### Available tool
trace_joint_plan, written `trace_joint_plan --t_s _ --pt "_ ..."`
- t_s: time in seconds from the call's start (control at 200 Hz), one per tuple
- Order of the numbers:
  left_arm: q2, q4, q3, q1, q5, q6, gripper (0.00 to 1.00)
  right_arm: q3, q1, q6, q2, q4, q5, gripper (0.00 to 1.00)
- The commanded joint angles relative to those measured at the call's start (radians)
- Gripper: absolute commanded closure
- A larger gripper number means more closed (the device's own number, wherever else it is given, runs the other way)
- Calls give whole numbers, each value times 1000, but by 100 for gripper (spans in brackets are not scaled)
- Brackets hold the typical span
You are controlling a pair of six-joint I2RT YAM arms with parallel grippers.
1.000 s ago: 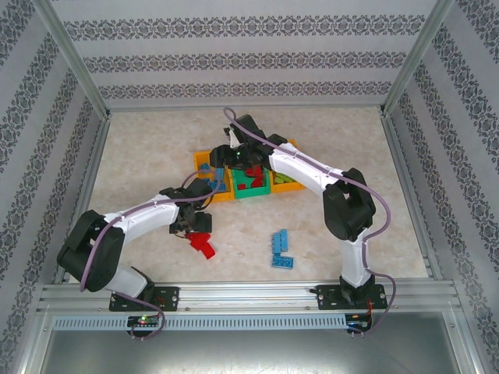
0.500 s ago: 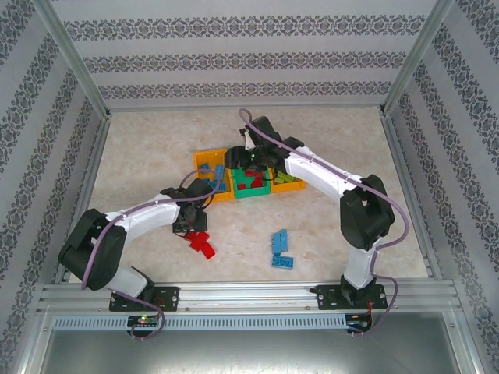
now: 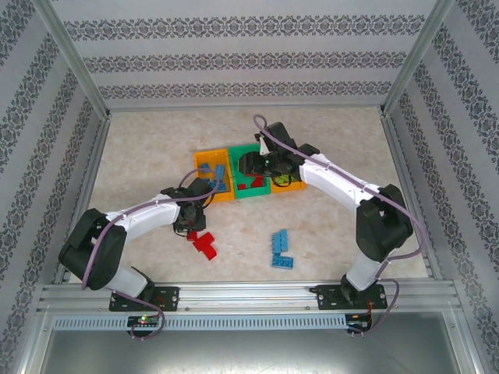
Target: Sort the legos into containers by color
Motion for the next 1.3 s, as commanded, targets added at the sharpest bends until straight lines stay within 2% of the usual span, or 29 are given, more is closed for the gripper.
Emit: trace_joint_plan --t_s 0.0,0.21,0.415,0.51,0.615,0.709,0.744,0.959,1.124,1.179,1.294 --pt "4 1 0 -3 -40 8 71 -56 -21 -38 -83 -13 56 38" --pt "-44 -31 43 -5 -42 9 74 -182 -53 -86 -203 -36 114 37" --pt "-100 -59 189 -23 -5 35 75 -351 -57 -96 -341 -84 178 36" --pt "-70 -36 305 -48 20 62 75 -453 -57 -76 -417 -66 189 36" --pt "31 4 459 -60 67 102 75 -551 -37 -83 -497 -17 178 36" --pt "164 36 603 -60 130 119 75 -614 19 -110 -550 6 194 35" --pt "213 39 657 -60 145 125 75 -633 45 -118 -565 9 212 32" --pt "519 -44 978 -34 158 152 75 -716 234 -98 -616 65 277 30" --pt "611 -78 1066 -19 152 147 71 -726 388 -91 -602 114 352 27" --pt "622 -85 1079 -19 146 147 67 -721 432 -97 -582 137 360 26" --pt "627 -87 1084 -18 133 147 49 -670 534 -125 -501 171 372 24"
